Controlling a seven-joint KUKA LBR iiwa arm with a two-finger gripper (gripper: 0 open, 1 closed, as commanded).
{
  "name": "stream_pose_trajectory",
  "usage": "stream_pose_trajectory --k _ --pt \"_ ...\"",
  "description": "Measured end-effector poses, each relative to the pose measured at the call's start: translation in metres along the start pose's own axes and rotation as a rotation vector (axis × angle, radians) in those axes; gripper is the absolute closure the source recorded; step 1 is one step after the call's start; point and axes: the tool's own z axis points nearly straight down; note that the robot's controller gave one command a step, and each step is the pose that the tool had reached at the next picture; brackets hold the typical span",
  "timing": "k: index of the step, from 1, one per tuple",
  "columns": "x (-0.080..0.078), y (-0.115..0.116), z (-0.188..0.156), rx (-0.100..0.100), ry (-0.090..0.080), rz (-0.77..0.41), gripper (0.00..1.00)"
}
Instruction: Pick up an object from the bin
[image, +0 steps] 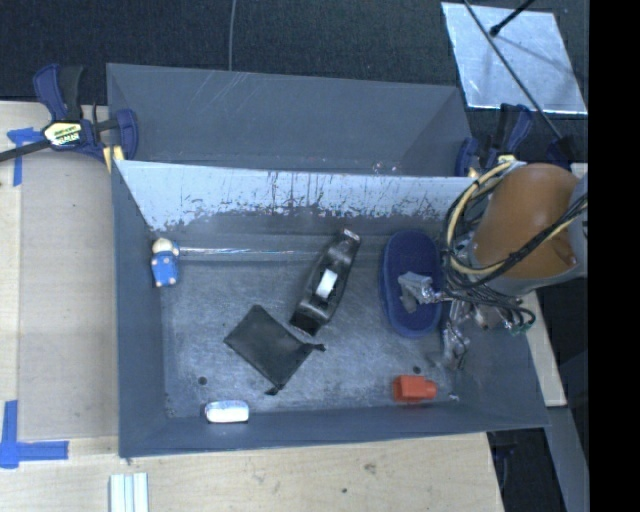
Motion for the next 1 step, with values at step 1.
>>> stream_pose_trajectory --k 1 --pt "-0.0010 -0.0003 -0.0010 0.002 -0.003 0.000 1.00"
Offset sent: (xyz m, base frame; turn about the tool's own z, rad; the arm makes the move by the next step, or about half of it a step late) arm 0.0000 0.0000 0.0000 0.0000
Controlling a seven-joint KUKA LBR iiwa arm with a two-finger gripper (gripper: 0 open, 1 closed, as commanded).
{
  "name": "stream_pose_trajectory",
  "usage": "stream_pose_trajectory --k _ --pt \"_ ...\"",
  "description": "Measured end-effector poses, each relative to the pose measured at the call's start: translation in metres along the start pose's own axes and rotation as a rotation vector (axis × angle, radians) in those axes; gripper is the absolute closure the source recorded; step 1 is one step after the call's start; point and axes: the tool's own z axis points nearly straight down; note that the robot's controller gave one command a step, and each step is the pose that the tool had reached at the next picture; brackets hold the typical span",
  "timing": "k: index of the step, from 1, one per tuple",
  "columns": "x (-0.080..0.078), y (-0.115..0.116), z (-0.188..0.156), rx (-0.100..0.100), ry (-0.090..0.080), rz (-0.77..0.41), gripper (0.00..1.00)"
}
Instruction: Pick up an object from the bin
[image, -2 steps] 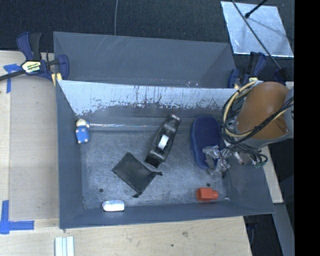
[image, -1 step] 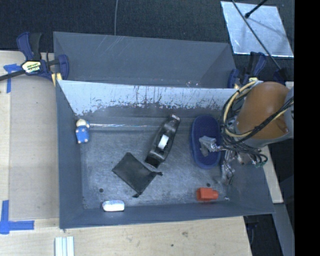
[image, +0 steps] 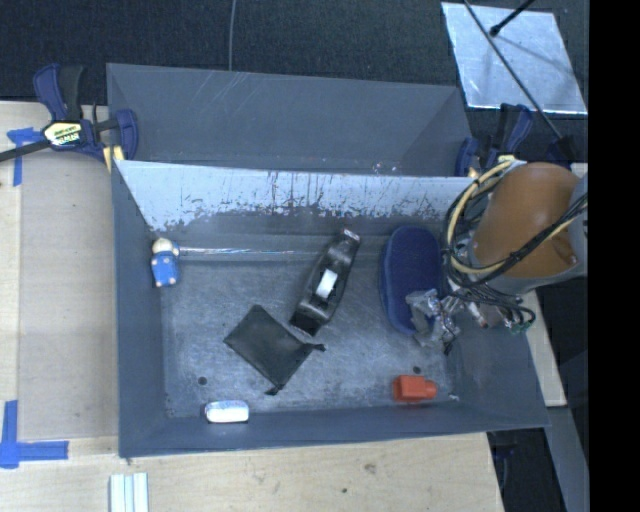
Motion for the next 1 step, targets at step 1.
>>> stream_pose_trajectory --k 1 --pt "-0.0791 0.0015 0.0036 0.002 -0.003 0.005 1.00"
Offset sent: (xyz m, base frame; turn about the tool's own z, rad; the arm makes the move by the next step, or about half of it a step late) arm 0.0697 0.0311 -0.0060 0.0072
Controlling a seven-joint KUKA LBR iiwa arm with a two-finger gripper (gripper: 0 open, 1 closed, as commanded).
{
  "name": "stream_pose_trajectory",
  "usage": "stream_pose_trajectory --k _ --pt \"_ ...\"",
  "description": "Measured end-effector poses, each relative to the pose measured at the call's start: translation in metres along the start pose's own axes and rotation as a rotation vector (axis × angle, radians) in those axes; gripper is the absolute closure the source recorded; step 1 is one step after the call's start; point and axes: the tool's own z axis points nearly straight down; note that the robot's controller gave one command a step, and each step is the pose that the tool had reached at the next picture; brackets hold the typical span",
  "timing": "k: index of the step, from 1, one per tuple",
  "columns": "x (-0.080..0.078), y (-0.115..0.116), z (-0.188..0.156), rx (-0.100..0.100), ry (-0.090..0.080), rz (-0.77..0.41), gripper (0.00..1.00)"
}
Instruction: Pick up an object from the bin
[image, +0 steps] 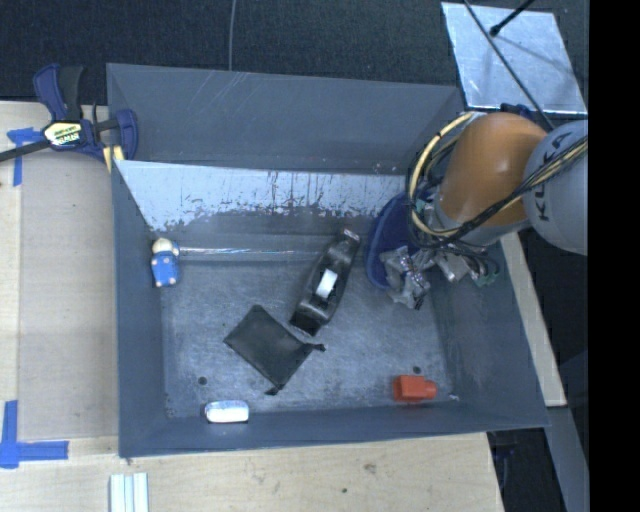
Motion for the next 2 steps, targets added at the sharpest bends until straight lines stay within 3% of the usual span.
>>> stream_pose_trajectory --k 1,2 --pt "0.007 0.000 0.004 -0.007 0.018 0.002 0.00" --pt "-0.024 0.078 -0.025 0.000 -0.005 -0.106 0.00"
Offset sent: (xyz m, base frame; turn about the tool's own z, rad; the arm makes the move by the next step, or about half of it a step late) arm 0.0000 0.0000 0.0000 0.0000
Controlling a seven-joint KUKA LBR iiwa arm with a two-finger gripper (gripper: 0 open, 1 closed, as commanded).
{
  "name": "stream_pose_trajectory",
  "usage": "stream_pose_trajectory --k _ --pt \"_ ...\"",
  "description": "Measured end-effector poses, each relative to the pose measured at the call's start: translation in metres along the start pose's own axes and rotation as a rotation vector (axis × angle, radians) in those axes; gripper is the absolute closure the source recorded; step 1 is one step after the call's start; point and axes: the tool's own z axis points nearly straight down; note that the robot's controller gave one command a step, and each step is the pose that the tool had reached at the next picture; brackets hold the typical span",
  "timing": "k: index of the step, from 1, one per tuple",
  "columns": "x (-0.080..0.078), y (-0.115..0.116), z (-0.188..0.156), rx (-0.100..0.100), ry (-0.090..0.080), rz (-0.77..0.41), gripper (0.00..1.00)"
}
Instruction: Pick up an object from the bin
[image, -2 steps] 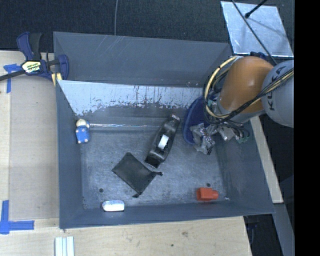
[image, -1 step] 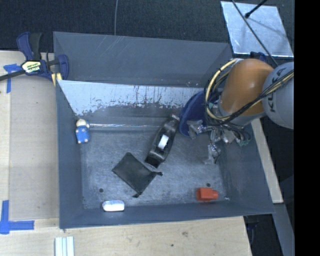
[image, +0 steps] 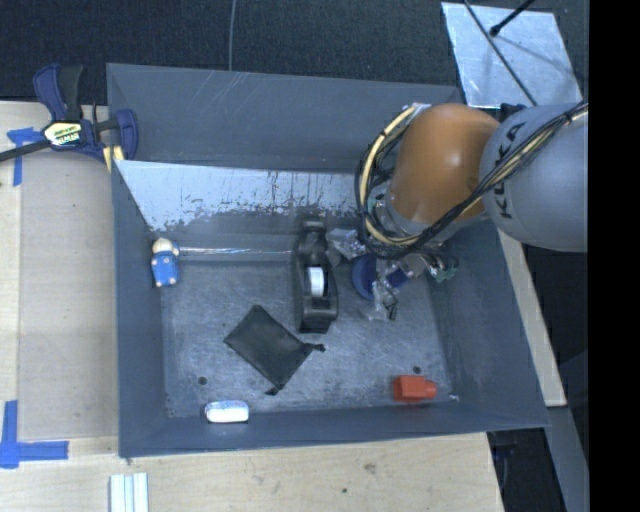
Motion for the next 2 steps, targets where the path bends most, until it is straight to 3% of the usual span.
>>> stream_pose_trajectory --k 1,2 --pt "0.031 0.060 -0.024 -0.001 0.000 -0.034 0.00" --pt "0.006 -0.031 0.029 0.000 0.004 -0.226 0.00"
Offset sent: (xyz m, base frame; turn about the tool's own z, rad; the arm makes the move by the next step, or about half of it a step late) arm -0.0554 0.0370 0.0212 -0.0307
